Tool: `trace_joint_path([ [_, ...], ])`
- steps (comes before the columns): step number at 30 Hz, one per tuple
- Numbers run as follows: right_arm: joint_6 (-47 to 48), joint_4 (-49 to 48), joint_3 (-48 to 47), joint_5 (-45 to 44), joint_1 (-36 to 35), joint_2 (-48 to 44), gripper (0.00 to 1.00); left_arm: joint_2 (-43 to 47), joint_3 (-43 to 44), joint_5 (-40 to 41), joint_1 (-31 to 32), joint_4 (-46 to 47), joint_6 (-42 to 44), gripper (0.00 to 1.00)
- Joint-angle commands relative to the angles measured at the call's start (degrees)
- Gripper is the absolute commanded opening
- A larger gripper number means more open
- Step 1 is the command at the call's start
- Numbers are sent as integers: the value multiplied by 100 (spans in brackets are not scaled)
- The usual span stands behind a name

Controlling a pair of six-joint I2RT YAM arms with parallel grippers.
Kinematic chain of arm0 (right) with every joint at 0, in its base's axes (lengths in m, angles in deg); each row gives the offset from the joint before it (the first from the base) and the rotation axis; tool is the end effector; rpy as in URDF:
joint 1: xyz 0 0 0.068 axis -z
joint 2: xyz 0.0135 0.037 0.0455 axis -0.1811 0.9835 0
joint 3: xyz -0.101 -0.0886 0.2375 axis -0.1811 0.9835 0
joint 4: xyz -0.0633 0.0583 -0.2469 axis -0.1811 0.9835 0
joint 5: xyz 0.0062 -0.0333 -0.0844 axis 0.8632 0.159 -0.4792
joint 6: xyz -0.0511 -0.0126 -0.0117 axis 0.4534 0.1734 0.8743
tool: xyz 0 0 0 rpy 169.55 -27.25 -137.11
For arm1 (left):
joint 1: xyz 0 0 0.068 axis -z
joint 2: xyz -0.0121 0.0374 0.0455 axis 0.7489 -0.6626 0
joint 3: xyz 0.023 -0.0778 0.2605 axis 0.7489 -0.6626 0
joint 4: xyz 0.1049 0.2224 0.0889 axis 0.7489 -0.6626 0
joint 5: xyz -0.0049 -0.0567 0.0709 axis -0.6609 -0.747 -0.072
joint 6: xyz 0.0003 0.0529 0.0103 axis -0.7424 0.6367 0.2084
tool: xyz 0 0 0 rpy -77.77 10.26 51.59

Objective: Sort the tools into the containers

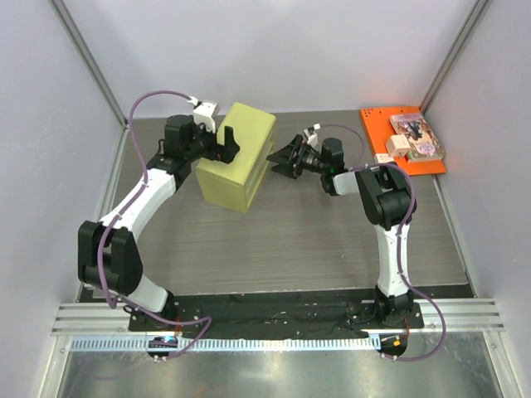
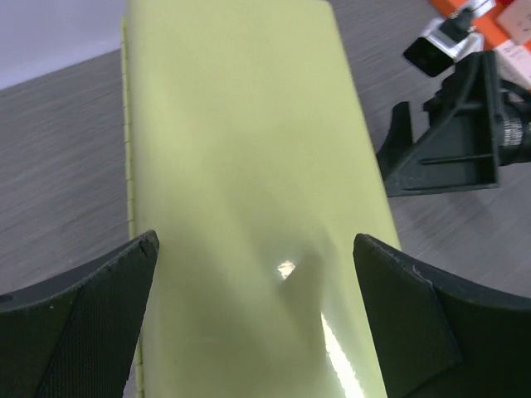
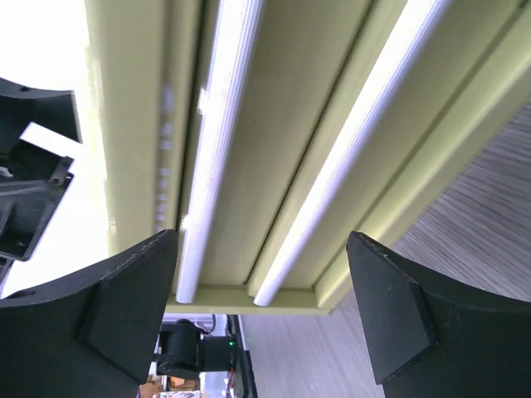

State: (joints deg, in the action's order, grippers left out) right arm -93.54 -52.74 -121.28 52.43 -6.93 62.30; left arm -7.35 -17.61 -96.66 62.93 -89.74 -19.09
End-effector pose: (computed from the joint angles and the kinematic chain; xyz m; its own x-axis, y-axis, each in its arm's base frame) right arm 0.4303 0.1620 0.1427 -0.8631 0.3729 -0.3406 -0.2770 0.2144 0.9367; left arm 0.3488 -0.1015 0.3205 -0.3795 0.0231 -0.9249 0.4996 0.8465 -0.1839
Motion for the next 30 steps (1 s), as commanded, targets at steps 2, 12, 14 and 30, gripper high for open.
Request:
trace_joint_path([
  [2,-275,-542,-273,46,-100,-167,88,1,201,852,384,-24,412,100],
  [12,-442,-586,-598,28,-329,210,82,-148,25,1195,727,37,737,100],
  [14,-564,-629,-677,37,-364,290,79,-175,16,1221,780,46,781,100],
  [30,-1207,-1368,-800,116,-408,615,55,-298,-151,1599,1175,169,1150,100],
])
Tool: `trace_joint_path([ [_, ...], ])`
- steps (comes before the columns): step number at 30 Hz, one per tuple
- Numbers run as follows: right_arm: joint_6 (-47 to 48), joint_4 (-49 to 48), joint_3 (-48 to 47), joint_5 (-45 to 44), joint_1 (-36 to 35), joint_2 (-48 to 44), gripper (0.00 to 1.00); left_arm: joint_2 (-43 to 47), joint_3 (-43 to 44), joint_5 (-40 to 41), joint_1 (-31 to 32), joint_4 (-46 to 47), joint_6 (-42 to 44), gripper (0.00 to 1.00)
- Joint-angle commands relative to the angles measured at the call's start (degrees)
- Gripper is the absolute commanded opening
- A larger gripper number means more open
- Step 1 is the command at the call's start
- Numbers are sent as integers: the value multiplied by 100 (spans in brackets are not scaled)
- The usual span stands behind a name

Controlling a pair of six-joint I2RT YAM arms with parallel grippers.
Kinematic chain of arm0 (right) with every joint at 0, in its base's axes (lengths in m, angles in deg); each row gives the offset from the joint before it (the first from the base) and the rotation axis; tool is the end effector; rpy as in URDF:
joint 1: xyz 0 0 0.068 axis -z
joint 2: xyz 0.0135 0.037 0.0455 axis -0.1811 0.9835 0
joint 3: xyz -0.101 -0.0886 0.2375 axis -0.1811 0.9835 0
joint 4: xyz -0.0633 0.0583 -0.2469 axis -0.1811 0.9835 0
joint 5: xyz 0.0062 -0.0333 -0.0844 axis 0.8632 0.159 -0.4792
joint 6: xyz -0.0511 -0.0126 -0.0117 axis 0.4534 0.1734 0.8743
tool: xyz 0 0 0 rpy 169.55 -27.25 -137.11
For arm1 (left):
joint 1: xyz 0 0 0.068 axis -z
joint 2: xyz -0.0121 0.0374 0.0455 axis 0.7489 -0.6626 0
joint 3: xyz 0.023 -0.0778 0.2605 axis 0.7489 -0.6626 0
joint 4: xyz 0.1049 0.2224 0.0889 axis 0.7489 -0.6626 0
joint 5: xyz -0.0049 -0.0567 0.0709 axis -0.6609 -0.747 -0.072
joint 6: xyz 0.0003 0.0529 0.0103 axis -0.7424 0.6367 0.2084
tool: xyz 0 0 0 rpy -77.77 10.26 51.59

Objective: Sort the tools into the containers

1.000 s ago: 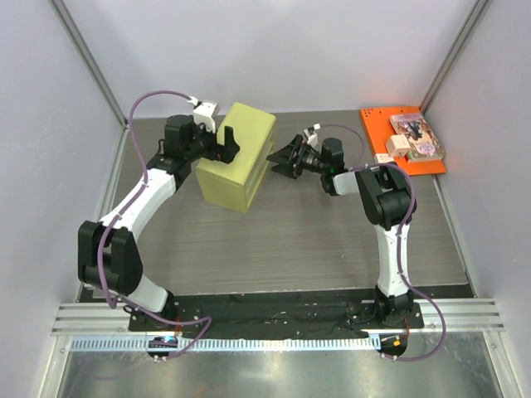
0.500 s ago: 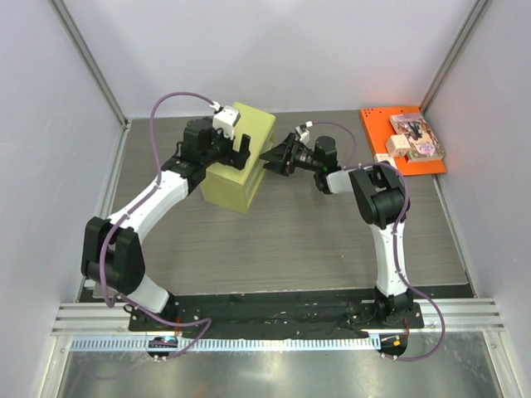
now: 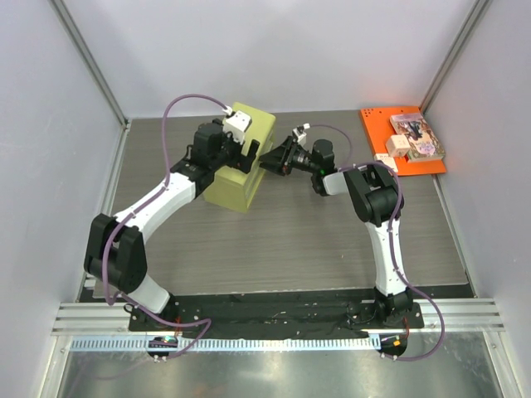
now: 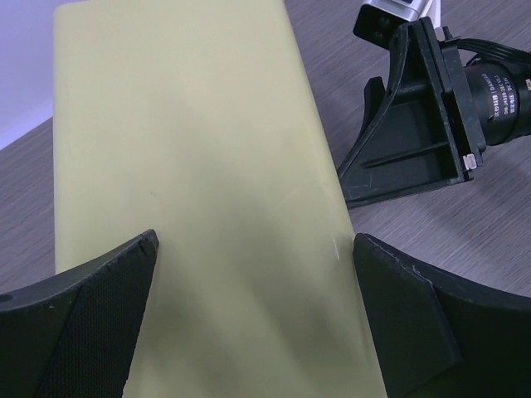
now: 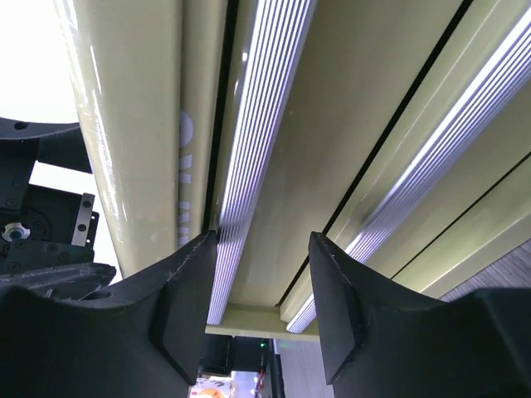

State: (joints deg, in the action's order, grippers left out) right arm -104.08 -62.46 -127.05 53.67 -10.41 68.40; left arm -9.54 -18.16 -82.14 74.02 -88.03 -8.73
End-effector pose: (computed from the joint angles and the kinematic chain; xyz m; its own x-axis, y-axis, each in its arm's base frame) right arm 0.4389 0.1957 0.1398 -0.8956 0.3440 -0.2822 -0.2739 0.0735 0.9589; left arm 0.3354 -0.1630 0.3062 -0.2792 0.2485 -0.9275 0.5232 0.8493 0.0701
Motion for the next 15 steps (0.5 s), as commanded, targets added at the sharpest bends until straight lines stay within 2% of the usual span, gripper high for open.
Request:
trace_joint_path([
  [1,-162,-395,-232,-8,-60,14,56,-71,-105,157,85,7,132,100],
  [6,-407,-631,-241,-52,-69,102,58,-106,-114,201,120,7,158,100],
  [10,-1187,-1246,-232,-131,-139,277,54,-150,-123,245,173,7,202,100],
  [12,-1374,-1519,-189,-210,-183,322,48,-167,-123,254,190,16,211,100],
  [13,-1436,-1598,-162,-245,-218,330,42,-176,-123,262,199,7,211,100],
  [14,-1610,-1738,-110,-289,-245,339,29,-185,-123,254,199,7,211,100],
  [15,-1690,-1949,-40,-350,-254,339,27,-185,-123,245,208,7,220,100],
])
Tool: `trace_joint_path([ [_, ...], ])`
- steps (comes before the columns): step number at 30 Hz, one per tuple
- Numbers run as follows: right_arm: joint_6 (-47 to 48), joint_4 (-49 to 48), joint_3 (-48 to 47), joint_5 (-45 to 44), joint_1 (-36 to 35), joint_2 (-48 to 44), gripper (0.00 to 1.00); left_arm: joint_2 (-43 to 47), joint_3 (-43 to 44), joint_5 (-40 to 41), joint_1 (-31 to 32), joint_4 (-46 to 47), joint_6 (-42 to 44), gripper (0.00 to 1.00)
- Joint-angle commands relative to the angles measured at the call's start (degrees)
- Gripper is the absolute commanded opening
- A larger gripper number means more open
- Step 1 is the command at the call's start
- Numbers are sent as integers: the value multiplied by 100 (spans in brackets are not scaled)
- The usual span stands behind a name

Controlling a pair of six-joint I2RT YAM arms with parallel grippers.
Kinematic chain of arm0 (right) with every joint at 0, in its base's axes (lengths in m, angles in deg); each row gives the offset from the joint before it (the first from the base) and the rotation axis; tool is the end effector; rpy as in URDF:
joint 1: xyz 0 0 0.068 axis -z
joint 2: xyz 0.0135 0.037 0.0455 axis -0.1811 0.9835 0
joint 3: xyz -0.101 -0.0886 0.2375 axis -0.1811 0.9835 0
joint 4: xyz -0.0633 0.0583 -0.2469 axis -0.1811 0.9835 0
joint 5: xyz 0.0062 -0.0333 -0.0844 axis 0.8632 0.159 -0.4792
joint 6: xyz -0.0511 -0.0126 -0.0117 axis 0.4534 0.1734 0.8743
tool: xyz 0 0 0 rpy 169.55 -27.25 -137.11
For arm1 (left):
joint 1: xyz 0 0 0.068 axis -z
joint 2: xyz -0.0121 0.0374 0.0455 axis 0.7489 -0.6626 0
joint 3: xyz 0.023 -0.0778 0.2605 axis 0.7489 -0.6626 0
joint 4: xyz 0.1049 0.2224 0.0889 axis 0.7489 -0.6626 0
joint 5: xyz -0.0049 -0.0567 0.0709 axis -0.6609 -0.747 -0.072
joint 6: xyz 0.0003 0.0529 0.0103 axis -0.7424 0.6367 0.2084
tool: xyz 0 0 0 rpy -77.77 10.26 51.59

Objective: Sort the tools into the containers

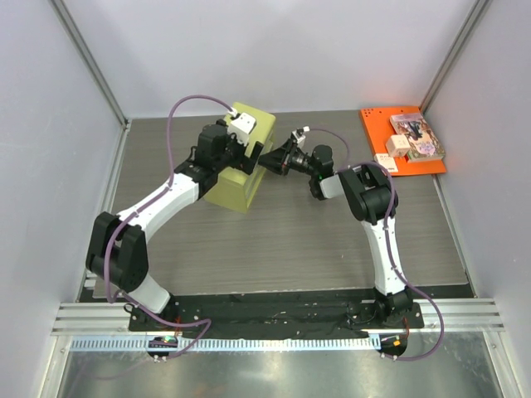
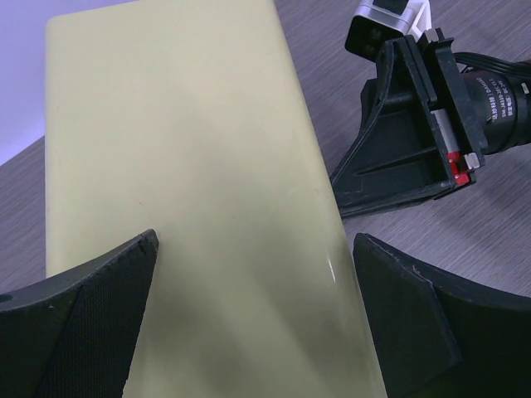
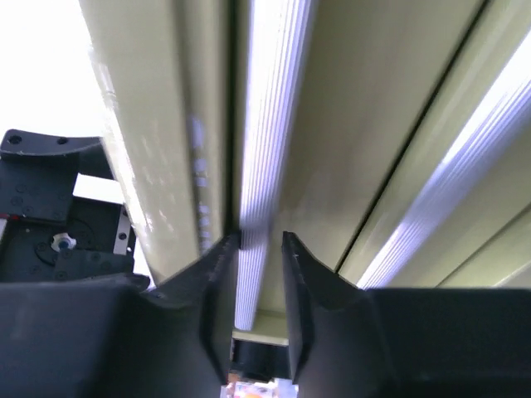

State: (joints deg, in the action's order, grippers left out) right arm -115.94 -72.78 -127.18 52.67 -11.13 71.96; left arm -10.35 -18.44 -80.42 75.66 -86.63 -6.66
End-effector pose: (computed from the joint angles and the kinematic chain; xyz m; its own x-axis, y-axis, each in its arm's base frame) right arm 0.4368 0.2009 0.1294 -0.9174 0.3617 -0.1662 -0.1944 -0.0428 0.9800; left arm 0.3341 -0.1731 0.3019 -0.2510 0.2861 -0.9247 0.5324 0.8386 0.1150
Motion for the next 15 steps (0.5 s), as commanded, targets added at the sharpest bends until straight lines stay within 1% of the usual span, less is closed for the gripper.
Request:
trace_joint_path([
  [1,-583,-1024,9,-285,-217,0,26,-113,-94,72,44,-133,12,100],
  [4,-776,-1358,193,-408,-313,-43,26,-113,-85,72,62,-133,21,100],
  [7,-812,-1437,282,-444,-366,-96,16,-122,-68,81,62,-124,21,100],
  [8,-812,-1472,299,-453,-392,-96,16,-122,-68,72,62,-133,21,100],
  [10,-865,-1560,343,-488,-436,-70,20,-131,-76,72,70,-141,29,100],
  [13,-900,-1605,352,-488,-507,-8,19,-130,-77,72,70,-133,30,100],
  [14,-917,-1631,352,-505,-507,1,16,-131,-77,81,70,-141,30,100],
  [15,-926,-1614,361,-497,-516,18,10,-122,-77,55,70,-141,30,100],
])
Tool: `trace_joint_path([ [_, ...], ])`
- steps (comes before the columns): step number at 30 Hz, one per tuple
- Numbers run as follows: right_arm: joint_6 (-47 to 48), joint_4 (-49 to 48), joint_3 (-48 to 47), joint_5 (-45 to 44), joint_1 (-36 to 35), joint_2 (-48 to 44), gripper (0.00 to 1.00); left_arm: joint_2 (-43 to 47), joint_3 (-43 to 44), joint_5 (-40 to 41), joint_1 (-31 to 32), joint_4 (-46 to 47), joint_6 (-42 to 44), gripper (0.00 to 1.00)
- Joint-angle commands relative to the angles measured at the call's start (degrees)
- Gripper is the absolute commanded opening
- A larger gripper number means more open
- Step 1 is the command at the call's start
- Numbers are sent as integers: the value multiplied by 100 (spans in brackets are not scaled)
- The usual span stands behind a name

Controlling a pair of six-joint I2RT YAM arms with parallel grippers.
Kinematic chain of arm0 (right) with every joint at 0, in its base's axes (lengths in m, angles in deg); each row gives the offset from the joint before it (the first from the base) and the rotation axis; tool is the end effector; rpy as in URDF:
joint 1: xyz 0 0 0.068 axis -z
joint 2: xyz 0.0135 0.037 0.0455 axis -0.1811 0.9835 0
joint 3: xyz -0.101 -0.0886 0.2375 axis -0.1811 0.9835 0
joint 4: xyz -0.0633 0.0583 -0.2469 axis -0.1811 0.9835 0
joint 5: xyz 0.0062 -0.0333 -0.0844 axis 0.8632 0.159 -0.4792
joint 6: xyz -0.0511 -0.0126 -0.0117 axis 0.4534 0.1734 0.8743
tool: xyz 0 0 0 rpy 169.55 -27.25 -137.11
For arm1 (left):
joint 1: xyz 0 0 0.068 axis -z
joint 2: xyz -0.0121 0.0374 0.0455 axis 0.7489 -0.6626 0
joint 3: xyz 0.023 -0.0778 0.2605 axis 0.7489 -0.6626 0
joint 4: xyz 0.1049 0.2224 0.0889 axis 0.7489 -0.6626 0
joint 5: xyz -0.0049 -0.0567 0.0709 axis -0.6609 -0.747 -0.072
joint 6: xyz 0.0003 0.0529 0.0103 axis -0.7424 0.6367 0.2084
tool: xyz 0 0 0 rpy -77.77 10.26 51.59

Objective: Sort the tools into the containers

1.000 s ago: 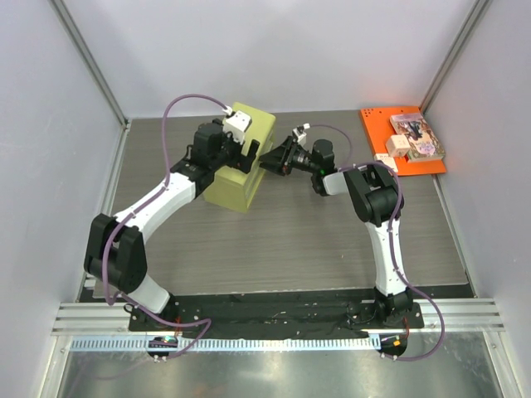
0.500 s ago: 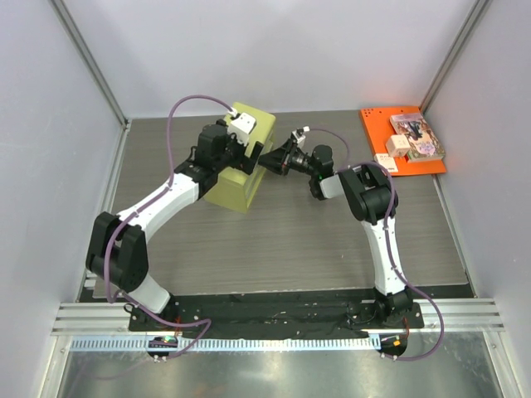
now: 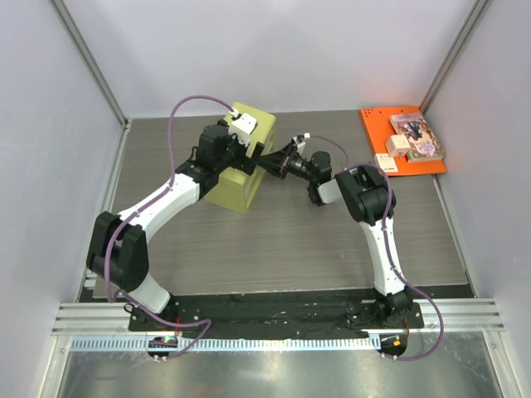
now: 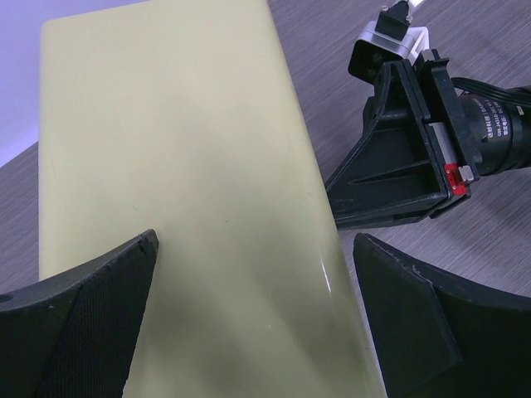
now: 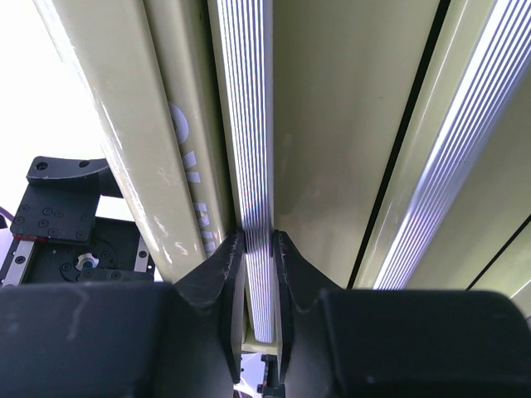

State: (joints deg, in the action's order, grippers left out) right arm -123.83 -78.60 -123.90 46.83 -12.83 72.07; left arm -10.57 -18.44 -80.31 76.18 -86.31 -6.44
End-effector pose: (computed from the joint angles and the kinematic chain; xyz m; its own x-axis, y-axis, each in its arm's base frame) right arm 0.4234 0.2078 0.1237 -0.9069 0.4187 -0.0467 -0.1058 -0.1191 0.9872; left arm 0.3334 -0.1765 0.3011 -0.2451 0.2910 -0.9248 0.5392 0.8337 0.1194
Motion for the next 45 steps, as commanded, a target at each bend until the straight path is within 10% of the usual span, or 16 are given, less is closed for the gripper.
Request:
trace_joint_path([
  [1,-137,-1023,42,87,-345,-10,3,-117,-85,44,18,-174,8,100],
  [14,645,-355,921,-212,-108,-608,1,-91,-68,-158,36,-174,-27,100],
  [25,1040,13,1281,-265,-3,-985,1,-469,152,1292,449,-157,614,100],
  [45,3474,2967,2344,-159,762,-2814,1,-478,187,1485,457,-121,579,100],
])
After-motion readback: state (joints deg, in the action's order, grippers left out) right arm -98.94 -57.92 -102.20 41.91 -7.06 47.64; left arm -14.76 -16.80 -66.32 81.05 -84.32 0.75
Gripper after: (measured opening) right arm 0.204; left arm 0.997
